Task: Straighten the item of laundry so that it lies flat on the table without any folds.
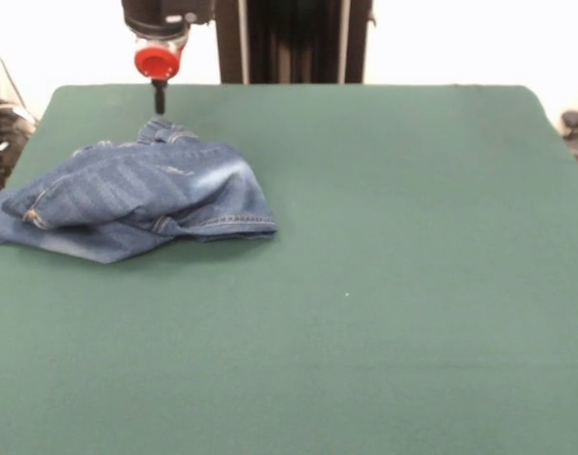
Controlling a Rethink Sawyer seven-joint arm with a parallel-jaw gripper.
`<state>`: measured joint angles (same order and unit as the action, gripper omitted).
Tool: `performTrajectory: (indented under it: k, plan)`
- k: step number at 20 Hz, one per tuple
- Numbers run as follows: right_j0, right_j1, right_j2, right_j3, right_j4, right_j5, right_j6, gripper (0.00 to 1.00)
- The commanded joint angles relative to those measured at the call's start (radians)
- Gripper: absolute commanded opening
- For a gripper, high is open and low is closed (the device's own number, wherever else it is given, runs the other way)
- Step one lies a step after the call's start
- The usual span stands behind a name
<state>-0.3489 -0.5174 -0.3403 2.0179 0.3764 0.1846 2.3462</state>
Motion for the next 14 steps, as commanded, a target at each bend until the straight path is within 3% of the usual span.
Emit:
performTrajectory:
  k: [1,14]
  plan:
    - [0.017,-0.020,0.081,0.007,0.003,0.061,0.123,1.00]
    - [-0.021,0.002,0.129,-0.015,0.009,0.020,0.120,1.00]
